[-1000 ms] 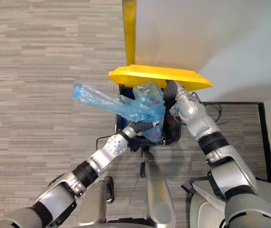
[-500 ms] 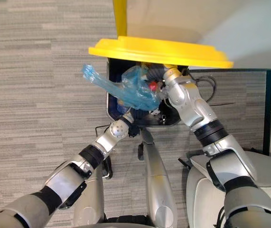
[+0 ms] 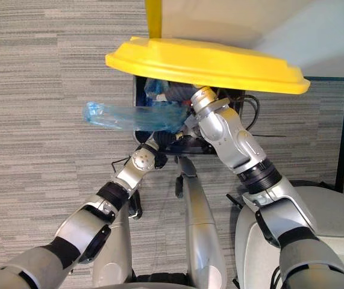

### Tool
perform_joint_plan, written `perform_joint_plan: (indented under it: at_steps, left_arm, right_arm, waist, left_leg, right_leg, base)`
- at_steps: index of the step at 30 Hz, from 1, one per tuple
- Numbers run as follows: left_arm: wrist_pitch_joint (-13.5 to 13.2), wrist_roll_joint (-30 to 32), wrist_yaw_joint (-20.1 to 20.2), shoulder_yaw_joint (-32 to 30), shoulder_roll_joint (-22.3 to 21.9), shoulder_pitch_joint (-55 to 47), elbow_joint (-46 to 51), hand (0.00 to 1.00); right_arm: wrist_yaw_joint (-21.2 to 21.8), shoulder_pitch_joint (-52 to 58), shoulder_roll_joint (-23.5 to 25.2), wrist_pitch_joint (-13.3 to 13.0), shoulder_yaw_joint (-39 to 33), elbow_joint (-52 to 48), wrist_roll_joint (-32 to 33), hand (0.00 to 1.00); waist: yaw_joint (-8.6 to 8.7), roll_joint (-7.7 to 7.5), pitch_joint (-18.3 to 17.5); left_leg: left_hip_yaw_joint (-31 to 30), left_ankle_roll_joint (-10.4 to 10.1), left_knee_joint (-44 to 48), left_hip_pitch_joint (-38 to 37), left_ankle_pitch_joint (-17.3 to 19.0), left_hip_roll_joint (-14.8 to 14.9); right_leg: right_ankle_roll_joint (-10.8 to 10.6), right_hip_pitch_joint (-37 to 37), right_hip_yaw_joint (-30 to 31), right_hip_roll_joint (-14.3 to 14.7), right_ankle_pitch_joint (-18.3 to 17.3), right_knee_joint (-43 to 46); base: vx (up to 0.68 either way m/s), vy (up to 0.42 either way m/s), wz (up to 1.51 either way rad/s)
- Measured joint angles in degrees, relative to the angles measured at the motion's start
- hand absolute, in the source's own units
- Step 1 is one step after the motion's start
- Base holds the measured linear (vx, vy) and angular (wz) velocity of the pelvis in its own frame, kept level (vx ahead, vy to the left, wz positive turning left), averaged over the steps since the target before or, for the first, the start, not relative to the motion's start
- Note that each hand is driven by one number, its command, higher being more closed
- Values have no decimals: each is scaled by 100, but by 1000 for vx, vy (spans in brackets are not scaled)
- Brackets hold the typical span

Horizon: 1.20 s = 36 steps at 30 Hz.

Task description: Gather rubbish on tea table into small bin, then transfer packed bag to large trash can.

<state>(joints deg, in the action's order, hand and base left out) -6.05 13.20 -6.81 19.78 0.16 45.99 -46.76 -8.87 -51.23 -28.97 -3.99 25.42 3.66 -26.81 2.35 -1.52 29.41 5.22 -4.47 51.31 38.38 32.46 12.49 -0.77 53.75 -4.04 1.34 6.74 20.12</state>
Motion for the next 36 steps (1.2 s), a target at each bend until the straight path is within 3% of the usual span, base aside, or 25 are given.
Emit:
perform_joint_plan:
  at_steps: [13, 19, 26, 29, 31, 36]
  left_arm:
    - [51, 31, 14, 168, -57, -414, 78, 0]
    - [50, -256, 26, 343, -37, -814, 401, 0]
    - [-212, -916, 131, 430, 620, -1780, 1280, 0]
    - [-345, -1045, 226, 207, 968, -2648, 1580, 0]
    - [-347, -1171, 309, -21, 1058, -3121, 1689, 0]
    - [-448, -1693, 556, -784, 1255, -4309, 1856, 0]
  right_arm:
    - [44, 373, -80, -16, -2, -296, 150, 0]
    - [169, 843, -83, -17, -12, -286, 150, 0]
    - [399, 1985, -81, -80, -501, 351, 147, 0]
    - [437, 2770, -56, -86, -901, 690, 139, 0]
    - [524, 3299, 37, -86, -1134, 731, 134, 0]
    - [664, 4418, 702, -138, -1454, 887, 107, 0]
  waist:
    - [-23, 16, -13]
    - [-96, 21, -20]
    - [-181, 25, -35]
    - [-226, 73, -460]
    - [-260, 146, -563]
    - [-309, 169, -1032]
  left_leg:
    - [61, -37, -193, -545, -40, -48]
    - [85, -126, -731, -1163, -280, -112]
    - [-231, -183, -1546, -2115, -686, -284]
    - [-325, -117, -1756, -2268, -744, -351]
    - [-385, -111, -1959, -2578, -807, -355]
    - [-573, -173, -2586, -3090, -1019, -353]
  right_leg:
    - [46, -467, 18, -46, -2, -34]
    - [78, -999, -1, -81, 23, -279]
    - [72, -2007, -297, -231, 7, -676]
    - [43, -2206, -376, -296, -14, -849]
    - [35, -2536, -448, -311, -20, -977]
    - [5, -3051, -659, -339, -33, -1320]
  base:
    - [29, -7, 1]
    - [26, -40, 7]
    - [24, -57, 27]
    - [-33, -36, 22]
    - [-1, -21, 22]
    - [11, -42, 22]
